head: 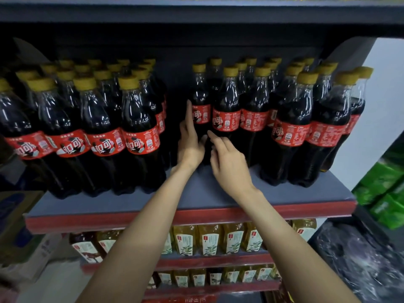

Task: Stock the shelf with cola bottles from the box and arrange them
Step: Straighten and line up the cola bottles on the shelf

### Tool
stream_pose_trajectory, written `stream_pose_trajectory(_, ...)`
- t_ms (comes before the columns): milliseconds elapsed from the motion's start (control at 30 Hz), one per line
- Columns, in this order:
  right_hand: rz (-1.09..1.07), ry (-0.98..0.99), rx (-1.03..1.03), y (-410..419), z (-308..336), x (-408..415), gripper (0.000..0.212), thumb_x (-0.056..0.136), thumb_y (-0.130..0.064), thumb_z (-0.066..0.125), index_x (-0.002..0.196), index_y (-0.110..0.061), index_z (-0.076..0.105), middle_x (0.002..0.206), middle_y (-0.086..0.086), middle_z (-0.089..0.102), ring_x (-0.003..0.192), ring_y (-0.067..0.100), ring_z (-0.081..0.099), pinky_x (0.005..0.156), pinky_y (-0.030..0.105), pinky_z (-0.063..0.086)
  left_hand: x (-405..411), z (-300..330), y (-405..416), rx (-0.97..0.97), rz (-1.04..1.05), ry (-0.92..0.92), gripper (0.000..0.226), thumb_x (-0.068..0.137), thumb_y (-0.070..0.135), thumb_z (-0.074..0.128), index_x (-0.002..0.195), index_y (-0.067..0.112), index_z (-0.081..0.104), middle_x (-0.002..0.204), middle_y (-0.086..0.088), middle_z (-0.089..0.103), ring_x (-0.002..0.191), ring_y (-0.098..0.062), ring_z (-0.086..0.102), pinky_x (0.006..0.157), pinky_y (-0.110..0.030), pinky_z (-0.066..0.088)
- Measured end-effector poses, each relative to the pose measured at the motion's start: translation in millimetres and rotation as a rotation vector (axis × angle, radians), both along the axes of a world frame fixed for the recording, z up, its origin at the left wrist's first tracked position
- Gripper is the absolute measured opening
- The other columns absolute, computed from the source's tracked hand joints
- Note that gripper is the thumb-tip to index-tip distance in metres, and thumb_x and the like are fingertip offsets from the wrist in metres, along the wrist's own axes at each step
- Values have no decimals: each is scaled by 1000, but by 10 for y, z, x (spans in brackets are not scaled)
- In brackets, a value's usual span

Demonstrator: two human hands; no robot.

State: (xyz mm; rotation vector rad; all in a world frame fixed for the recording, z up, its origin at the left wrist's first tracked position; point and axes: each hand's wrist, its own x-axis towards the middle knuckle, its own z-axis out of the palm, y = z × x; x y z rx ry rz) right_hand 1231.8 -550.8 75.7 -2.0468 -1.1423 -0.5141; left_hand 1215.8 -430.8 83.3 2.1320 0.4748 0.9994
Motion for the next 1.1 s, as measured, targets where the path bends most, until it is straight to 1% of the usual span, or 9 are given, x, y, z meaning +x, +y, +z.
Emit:
stream_pose_trajectory(100, 114, 220, -7, 149, 5, -58, 65, 93, 3, 40, 152, -15, 18, 153, 17, 29, 133, 35, 41, 105, 45, 40, -134, -42, 42, -7, 35, -91, 90, 88, 4, 60, 151, 32, 3, 153, -7, 27, 125, -15, 42, 88, -18, 38)
stream_pose_trajectory(233, 180, 377, -46, 341, 86, -39, 73, 94, 3, 36, 153, -30, 7, 159, 20, 5, 131, 44, 39, 101, 46, 42, -217, -47, 96, 28, -25, -92, 94, 83, -4, 61, 151, 29, 7, 158, -3, 20, 127, 11, 24, 90, 5, 25)
stream_pose_trajectory(333, 152, 324, -70, 427, 118, 0, 78, 93, 0, 42, 153, -34, 6, 158, 22, 5, 113, 51, 52, 81, 46, 51, -390, 31, -5, 15, -18, 25, 91, 83, -8, 55, 152, 31, 9, 158, -3, 20, 135, -11, 36, 97, -16, 40)
stream_pose_trajectory(433, 70, 200, -115, 479, 59, 22, 86, 90, 1, 45, 151, -36, -3, 155, 26, 14, 94, 50, 59, 71, 43, 48, -828, 33, -210, 190, 28, -29, 65, 88, -6, 50, 145, 21, 37, 147, -2, 39, 133, -18, 43, 103, -39, 45)
stream_pose_trajectory(600, -214, -69, -186, 675, -27, 91, 94, 87, 0, 57, 150, -26, -8, 129, 27, 51, 61, 32, 63, 47, 33, 44, -1320, -51, -145, 571, 353, -330, 35, 88, 0, 58, 122, 4, 58, 118, -12, 61, 110, -25, 53, 96, -29, 45)
stream_pose_trajectory(733, -257, 8, -278, 810, 48, 139, 93, 91, 9, 43, 140, -29, -26, 137, 25, 39, 71, 33, 63, 55, 36, 41, -1288, -45, 61, 601, 477, -239, 58, 89, 11, 63, 140, 5, 38, 141, -19, 42, 127, -32, 39, 110, -38, 33)
stream_pose_trajectory(800, -274, 17, -285, 940, 91, 148, 91, 90, 12, 37, 146, -28, -23, 140, 27, 35, 75, 33, 64, 58, 36, 43, -1258, -55, 115, 628, 503, -172, 67, 88, 17, 65, 144, 5, 30, 147, -23, 32, 133, -34, 32, 113, -41, 30)
stream_pose_trajectory(967, -276, -14, -260, 1266, 100, 246, 79, 91, 12, 27, 152, -24, -8, 135, 27, 39, 75, 30, 65, 56, 34, 44, -1262, -61, 174, 631, 512, -120, 75, 85, 22, 67, 146, 4, 28, 150, -24, 26, 136, -32, 27, 116, -20, 10)
stream_pose_trajectory(1100, -263, -6, -266, 1411, 115, 299, 77, 93, 10, 28, 153, -22, -8, 139, 29, 36, 83, 32, 66, 68, 38, 52, -1292, -66, 201, 657, 497, -99, 77, 85, 24, 69, 147, 7, 26, 151, -22, 25, 136, -30, 26, 116, -24, 14)
